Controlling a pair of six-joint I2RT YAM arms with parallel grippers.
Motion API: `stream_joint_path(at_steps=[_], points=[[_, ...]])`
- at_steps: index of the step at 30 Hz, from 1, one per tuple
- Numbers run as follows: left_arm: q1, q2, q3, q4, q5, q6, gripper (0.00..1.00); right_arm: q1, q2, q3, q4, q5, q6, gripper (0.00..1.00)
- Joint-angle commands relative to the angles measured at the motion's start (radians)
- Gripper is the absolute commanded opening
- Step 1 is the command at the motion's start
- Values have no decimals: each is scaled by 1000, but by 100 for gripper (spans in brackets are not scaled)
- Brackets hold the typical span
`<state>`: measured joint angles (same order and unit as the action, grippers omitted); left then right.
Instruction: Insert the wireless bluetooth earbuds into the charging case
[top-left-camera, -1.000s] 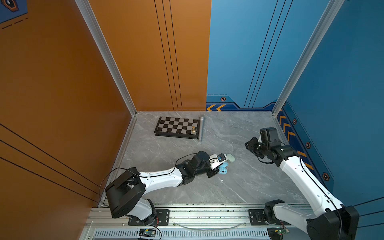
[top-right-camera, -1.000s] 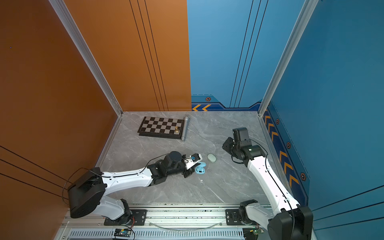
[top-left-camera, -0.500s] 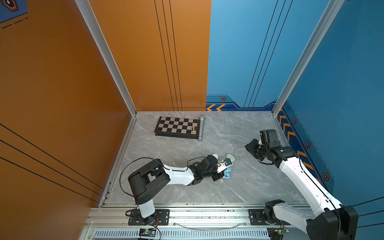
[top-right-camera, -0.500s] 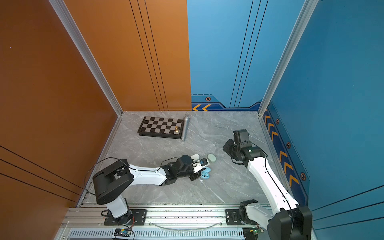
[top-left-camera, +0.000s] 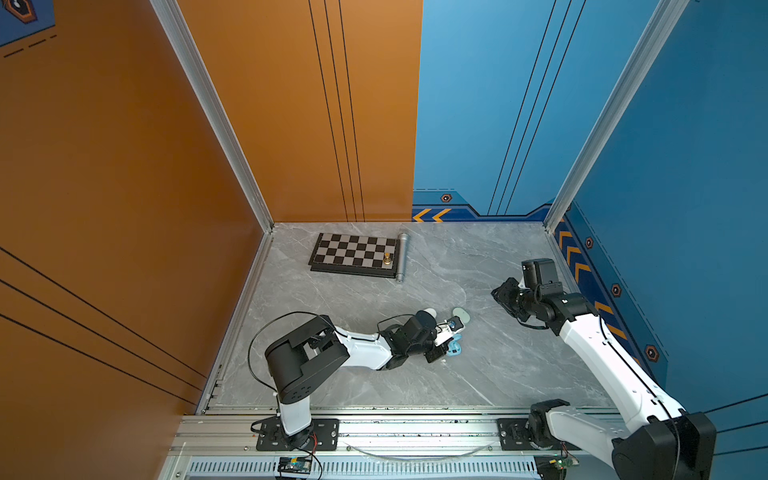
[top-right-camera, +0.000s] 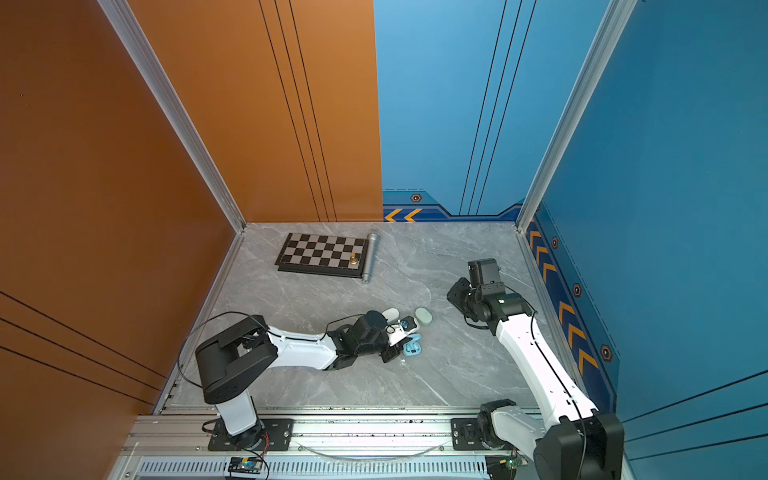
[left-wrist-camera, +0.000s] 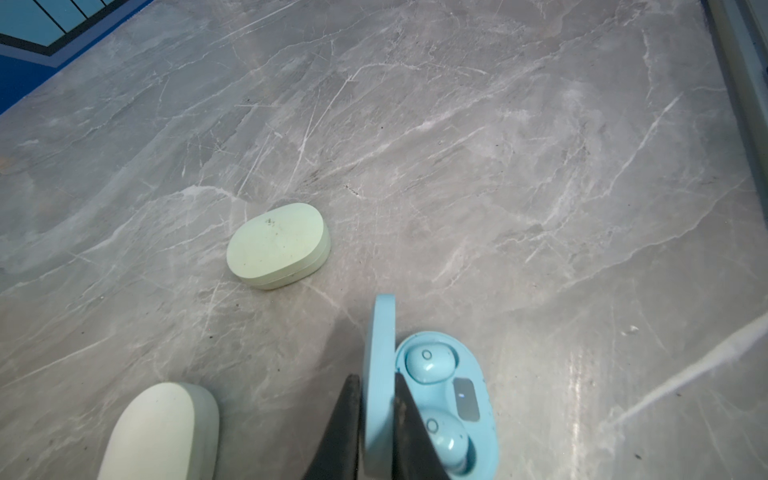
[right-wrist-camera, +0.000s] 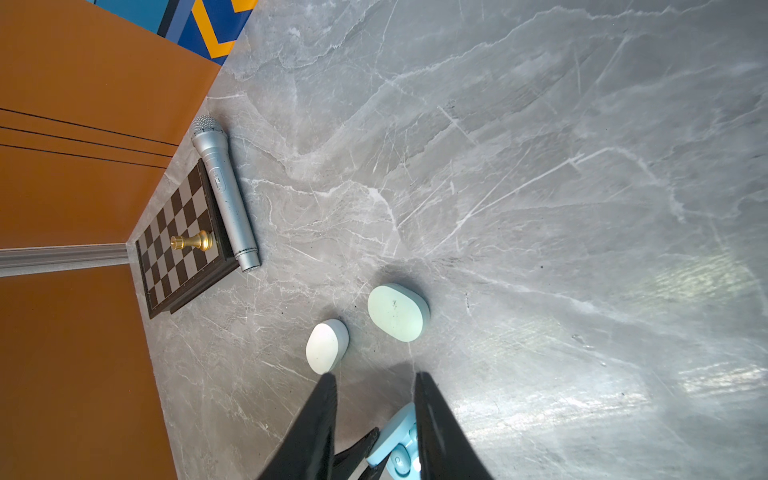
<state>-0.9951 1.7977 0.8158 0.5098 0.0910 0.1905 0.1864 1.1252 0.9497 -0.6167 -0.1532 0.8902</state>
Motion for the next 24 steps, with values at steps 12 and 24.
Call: stream_joint_path(at_steps=[12, 24], points=[[48, -164, -37, -10, -35, -26, 49, 26, 22, 21, -36, -40, -329, 52], [121, -725, -218, -303, -218, -208, 98, 282, 395, 190, -121, 47, -581, 55]])
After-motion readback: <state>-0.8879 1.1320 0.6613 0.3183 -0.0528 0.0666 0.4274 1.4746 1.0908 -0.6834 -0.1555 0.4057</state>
